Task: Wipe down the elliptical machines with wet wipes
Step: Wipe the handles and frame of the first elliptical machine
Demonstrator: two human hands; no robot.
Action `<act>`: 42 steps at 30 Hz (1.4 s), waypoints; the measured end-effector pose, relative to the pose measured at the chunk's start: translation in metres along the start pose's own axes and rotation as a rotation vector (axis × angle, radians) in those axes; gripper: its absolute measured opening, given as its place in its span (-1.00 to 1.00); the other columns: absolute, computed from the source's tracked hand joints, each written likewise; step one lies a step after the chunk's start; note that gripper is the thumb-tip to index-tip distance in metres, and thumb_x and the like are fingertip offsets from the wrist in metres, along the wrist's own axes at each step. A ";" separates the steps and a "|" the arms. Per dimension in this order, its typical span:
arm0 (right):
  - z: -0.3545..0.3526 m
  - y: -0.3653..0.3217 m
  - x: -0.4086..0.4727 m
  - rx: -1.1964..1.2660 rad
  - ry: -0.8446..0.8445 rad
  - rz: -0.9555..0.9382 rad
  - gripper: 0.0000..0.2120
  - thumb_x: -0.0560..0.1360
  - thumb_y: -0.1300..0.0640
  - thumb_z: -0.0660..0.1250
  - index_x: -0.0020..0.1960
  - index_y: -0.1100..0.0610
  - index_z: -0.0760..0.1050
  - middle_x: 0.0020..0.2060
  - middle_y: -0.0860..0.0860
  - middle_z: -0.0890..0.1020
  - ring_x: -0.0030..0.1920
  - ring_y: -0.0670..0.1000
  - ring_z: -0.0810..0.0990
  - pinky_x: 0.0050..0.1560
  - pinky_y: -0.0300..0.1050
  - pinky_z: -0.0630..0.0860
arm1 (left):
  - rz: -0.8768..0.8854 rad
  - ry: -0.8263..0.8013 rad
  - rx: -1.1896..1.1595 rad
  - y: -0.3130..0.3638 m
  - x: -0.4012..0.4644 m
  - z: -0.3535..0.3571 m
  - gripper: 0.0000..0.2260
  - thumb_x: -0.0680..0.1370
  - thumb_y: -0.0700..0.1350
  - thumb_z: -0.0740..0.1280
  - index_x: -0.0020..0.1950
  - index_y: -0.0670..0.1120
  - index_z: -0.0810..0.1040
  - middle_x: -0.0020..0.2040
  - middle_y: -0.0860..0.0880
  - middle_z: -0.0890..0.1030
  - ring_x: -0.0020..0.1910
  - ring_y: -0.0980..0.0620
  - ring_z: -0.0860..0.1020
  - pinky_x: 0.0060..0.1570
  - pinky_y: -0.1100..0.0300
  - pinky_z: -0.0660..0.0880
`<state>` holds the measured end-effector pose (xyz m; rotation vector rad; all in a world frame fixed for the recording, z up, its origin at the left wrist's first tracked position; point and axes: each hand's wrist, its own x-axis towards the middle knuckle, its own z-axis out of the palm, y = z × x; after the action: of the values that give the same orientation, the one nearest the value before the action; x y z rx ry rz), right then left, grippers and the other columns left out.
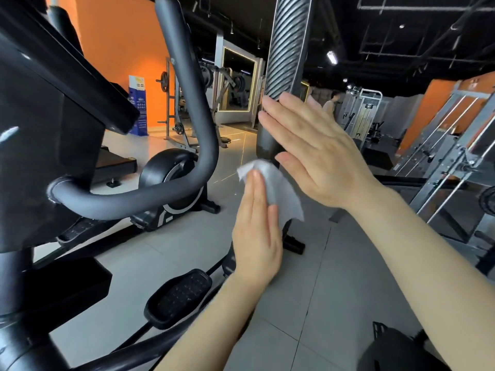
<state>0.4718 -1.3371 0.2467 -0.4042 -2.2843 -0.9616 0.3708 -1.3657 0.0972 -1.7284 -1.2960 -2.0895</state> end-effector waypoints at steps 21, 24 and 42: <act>0.025 -0.006 -0.002 0.230 0.148 0.066 -0.55 0.67 0.10 0.02 0.51 0.26 0.20 0.50 0.16 0.25 0.53 0.14 0.13 0.55 0.09 -0.01 | -0.094 0.057 -0.002 0.019 0.049 0.008 -0.49 0.69 0.00 0.03 0.59 -0.20 0.08 0.53 0.03 0.23 0.48 0.01 0.30 0.37 -0.08 0.36; 0.026 -0.005 -0.003 0.238 0.144 0.063 -0.54 0.68 0.08 -0.01 0.50 0.28 0.22 0.50 0.17 0.25 0.53 0.16 0.13 0.55 0.07 -0.02 | -0.179 0.082 -0.048 0.025 0.059 0.011 -0.49 0.67 0.03 0.01 0.60 -0.11 0.08 0.54 0.07 0.29 0.45 0.07 0.35 0.34 0.05 0.38; 0.038 -0.007 -0.013 0.302 0.125 0.129 -0.54 0.67 0.14 0.06 0.51 0.30 0.17 0.50 0.22 0.25 0.54 0.21 0.12 0.51 0.28 0.10 | -0.297 -0.064 0.085 0.022 0.037 0.009 -0.55 0.67 0.05 0.02 0.52 -0.10 0.24 0.38 -0.04 0.49 0.19 -0.09 0.49 0.08 -0.01 0.45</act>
<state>0.4618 -1.3152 0.2142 -0.3451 -2.2134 -0.5504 0.3779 -1.3587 0.1396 -1.6673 -1.7276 -2.1028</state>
